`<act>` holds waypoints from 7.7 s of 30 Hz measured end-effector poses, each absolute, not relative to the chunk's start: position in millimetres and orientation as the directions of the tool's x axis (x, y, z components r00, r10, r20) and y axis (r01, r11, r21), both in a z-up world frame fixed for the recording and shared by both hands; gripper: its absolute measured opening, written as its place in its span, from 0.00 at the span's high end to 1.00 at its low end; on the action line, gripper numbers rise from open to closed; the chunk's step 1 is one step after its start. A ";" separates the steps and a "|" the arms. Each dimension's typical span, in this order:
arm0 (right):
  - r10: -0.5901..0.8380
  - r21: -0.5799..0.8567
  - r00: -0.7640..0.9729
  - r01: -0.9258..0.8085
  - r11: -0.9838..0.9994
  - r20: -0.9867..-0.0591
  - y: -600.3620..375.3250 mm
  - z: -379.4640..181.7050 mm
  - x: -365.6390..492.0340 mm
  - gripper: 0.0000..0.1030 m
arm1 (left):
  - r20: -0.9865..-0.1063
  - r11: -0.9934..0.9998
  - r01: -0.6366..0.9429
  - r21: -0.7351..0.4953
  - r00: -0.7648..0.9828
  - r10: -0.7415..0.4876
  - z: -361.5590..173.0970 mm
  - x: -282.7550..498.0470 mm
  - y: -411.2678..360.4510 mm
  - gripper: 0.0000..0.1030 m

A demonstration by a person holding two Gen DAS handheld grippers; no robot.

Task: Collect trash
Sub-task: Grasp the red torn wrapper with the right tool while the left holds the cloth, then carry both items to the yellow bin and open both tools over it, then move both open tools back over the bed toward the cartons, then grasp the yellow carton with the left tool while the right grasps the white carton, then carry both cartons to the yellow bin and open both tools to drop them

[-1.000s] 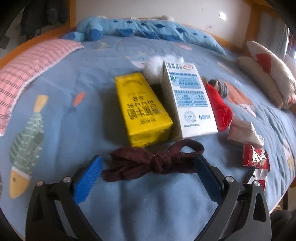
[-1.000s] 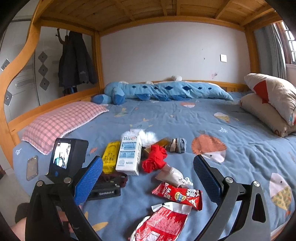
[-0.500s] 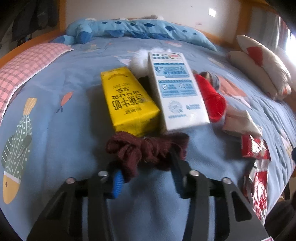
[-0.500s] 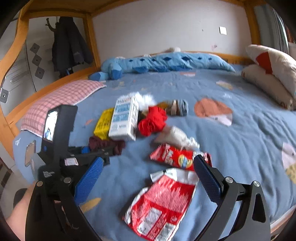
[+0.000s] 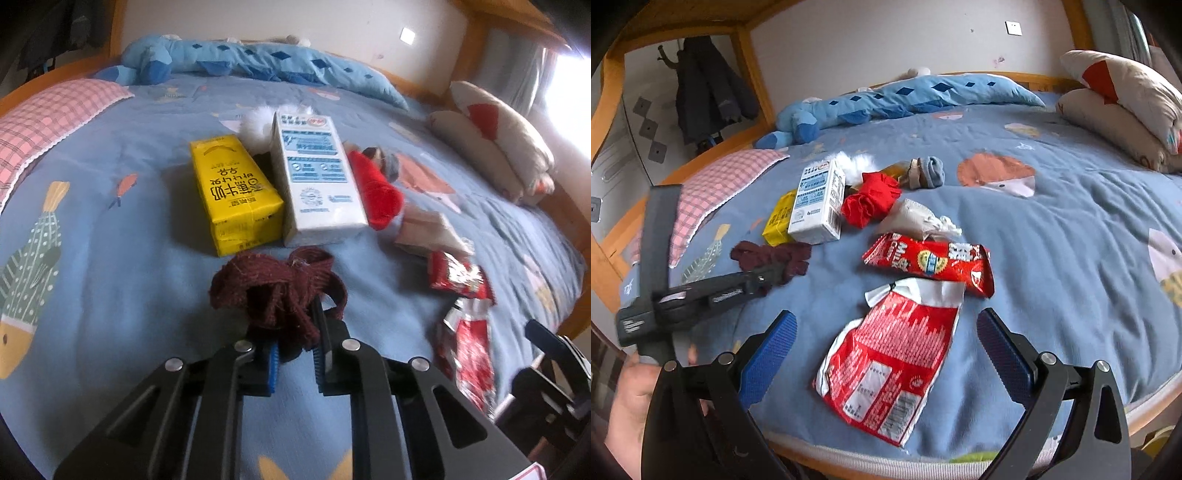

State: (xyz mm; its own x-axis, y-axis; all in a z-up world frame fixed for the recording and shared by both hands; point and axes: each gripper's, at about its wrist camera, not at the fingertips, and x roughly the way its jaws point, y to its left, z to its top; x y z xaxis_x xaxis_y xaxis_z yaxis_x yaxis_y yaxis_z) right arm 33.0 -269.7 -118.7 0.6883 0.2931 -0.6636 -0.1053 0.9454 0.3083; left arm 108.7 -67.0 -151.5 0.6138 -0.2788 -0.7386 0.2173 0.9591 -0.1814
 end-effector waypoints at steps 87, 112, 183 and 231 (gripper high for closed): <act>-0.049 0.370 0.607 0.543 0.754 -0.793 -573.1 -154.7 -328.3 0.36 | -0.827 0.328 0.902 -0.279 -0.052 -0.560 -175.3 -171.1 -456.3 0.13; 0.171 0.423 0.755 0.152 0.893 -0.633 -481.2 -89.6 -170.7 0.32 | -0.665 0.716 0.680 -0.158 0.462 -0.586 -82.5 -53.0 -280.7 0.07; 0.303 0.227 0.604 -0.201 0.953 -0.737 -147.5 -124.1 226.3 0.47 | -0.682 0.983 0.070 -0.172 0.711 -0.171 -106.7 196.5 16.4 0.04; 0.431 0.461 0.691 -0.158 0.873 -0.580 -310.4 -59.8 48.2 0.48 | -0.702 0.908 0.387 -0.159 0.602 -0.379 -87.2 66.3 -109.6 0.52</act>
